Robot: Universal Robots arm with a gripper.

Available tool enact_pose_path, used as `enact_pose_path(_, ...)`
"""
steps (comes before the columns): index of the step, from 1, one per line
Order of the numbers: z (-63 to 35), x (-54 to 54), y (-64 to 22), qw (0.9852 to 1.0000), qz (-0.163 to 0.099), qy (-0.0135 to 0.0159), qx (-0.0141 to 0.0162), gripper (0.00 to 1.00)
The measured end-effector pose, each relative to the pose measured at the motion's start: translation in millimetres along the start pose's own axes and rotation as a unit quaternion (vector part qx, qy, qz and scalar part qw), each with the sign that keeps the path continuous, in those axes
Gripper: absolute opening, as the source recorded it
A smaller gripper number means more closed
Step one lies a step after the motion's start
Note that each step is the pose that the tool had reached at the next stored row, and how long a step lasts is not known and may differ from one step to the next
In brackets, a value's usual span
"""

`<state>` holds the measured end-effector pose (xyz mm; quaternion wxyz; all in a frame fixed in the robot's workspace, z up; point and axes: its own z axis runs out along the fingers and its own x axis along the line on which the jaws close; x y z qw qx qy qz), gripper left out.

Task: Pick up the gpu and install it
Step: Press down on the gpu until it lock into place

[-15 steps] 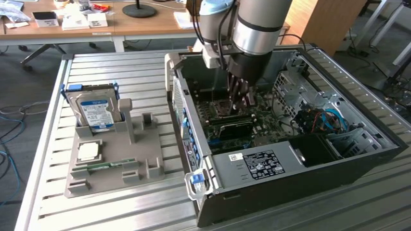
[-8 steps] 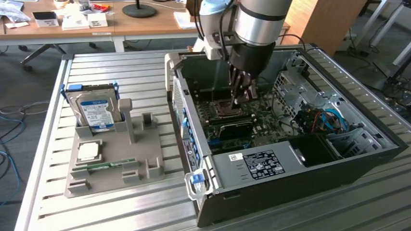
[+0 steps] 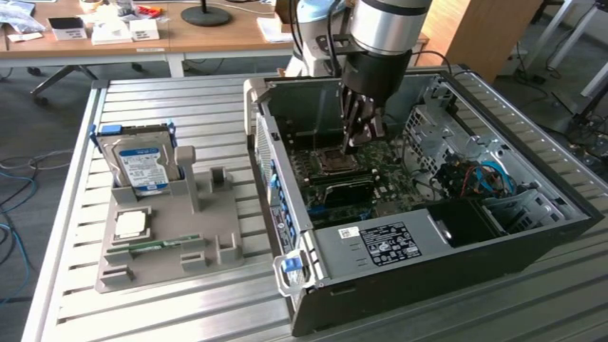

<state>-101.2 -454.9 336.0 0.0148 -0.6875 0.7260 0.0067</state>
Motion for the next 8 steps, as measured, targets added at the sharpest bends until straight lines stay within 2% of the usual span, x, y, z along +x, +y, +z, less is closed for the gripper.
enact_pose_path(8, 0.0, 0.0, 0.0, 1.0, 0.0, 0.0, 0.0, 0.11)
